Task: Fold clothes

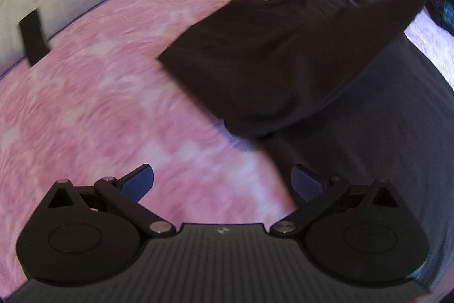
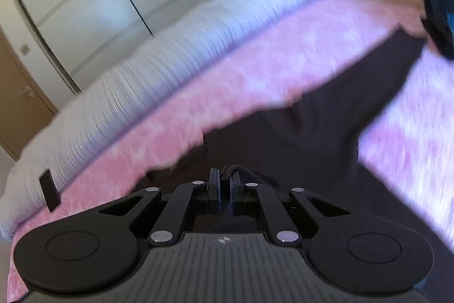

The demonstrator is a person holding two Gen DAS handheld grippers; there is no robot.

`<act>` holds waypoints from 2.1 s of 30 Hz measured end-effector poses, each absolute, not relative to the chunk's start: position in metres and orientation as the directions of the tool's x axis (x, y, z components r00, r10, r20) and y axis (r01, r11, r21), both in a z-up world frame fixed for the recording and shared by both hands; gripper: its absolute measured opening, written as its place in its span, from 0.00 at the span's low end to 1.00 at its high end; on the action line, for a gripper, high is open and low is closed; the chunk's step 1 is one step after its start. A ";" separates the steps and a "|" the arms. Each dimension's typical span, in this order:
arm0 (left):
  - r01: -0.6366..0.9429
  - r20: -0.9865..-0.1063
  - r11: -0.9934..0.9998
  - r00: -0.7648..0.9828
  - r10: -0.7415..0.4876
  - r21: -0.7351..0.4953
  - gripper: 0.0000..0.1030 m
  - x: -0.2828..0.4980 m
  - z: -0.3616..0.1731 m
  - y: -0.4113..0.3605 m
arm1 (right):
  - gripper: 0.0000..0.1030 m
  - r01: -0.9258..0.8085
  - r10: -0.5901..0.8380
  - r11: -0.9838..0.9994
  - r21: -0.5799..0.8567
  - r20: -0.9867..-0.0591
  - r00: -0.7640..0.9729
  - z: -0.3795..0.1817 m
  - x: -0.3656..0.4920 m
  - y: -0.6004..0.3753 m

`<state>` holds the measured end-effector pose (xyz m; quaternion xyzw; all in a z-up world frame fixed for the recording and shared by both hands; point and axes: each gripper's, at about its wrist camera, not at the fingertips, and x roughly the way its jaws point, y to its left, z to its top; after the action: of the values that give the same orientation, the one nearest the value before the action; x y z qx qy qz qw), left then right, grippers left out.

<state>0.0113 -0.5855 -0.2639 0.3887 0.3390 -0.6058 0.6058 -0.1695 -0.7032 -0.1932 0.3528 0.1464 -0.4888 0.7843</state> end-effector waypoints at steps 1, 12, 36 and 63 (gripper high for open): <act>0.997 -0.883 -0.049 0.035 -0.468 0.065 0.99 0.002 -0.268 -0.594 | 0.05 0.876 -0.683 0.268 0.402 -0.562 0.467 -0.189 -0.179 -0.707; 1.000 -0.869 -0.006 0.016 -0.494 0.022 0.99 -0.009 -0.281 -0.656 | 0.07 0.917 -0.597 0.207 0.340 -0.698 0.394 -0.247 -0.201 -0.725; 0.978 -0.841 -0.199 -0.060 -0.537 0.057 0.98 -0.069 -0.264 -0.666 | 0.46 0.936 -0.431 0.166 0.309 -0.831 0.351 -0.260 -0.237 -0.726; 0.958 -0.895 -0.235 0.046 -0.444 0.166 0.98 -0.311 -0.294 -0.806 | 0.52 0.924 -0.565 0.078 0.375 -0.747 0.350 -0.290 -0.472 -1.041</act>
<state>-0.3107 -0.8056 -0.2940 0.4657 0.2759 -0.6331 0.5534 -0.4723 -1.0413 -0.2900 0.4254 0.2110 -0.5294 0.7030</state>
